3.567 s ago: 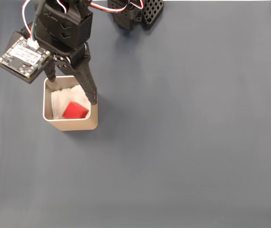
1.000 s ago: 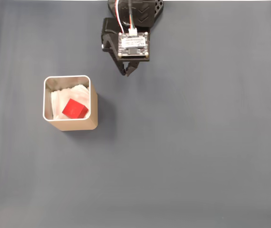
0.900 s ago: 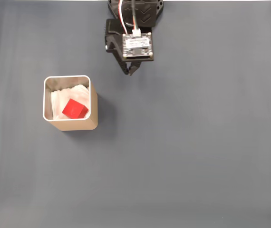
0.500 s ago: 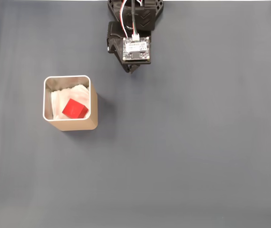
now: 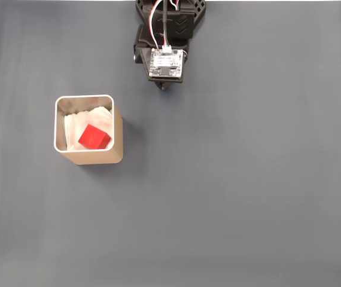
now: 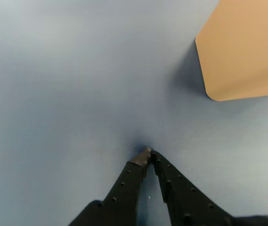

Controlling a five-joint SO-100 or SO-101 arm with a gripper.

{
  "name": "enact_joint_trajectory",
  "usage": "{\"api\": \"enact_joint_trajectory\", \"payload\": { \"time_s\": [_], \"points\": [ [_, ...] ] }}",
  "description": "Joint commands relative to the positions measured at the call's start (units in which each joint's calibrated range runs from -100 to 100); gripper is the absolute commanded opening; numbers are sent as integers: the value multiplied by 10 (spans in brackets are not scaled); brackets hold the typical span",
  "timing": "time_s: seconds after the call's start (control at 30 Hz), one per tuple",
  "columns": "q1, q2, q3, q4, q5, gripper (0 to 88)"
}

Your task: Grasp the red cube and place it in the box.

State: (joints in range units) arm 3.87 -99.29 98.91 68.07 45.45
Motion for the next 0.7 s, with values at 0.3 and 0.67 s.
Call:
{"api": "enact_joint_trajectory", "payload": {
  "time_s": [0.3,0.67],
  "points": [
    [-4,-6,9,83,17,8],
    [-4,-6,9,80,13,8]
  ]
}}
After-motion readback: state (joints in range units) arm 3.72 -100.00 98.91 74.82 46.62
